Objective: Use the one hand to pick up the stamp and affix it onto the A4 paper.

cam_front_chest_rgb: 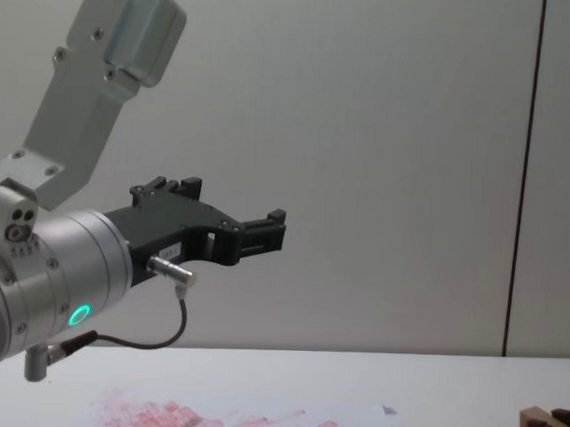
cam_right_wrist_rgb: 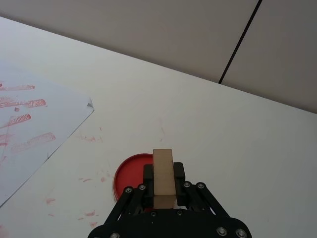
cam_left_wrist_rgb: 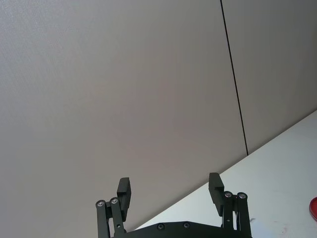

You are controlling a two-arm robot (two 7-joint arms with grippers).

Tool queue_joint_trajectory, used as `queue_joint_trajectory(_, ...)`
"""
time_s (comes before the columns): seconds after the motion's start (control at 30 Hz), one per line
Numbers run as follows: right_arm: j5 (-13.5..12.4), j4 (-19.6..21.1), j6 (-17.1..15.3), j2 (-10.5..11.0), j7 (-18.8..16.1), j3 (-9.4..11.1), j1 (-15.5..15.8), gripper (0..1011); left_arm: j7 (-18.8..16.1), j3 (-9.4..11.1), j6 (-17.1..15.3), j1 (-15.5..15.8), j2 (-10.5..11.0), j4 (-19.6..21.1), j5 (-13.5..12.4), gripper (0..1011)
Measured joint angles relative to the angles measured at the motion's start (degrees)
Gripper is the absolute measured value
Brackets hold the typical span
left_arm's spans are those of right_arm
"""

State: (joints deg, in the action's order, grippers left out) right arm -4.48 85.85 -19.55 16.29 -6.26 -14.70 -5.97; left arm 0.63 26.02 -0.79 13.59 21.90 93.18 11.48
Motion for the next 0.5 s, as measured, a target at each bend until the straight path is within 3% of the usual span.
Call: queue_joint_trajectory(0.5, -0.06, 0.12, 0.59, -0.14, -0.3, -0.02, -0.09, 225, 0.0, 0.0, 0.0, 0.0, 0.0, 0.0, 0.0, 1001)
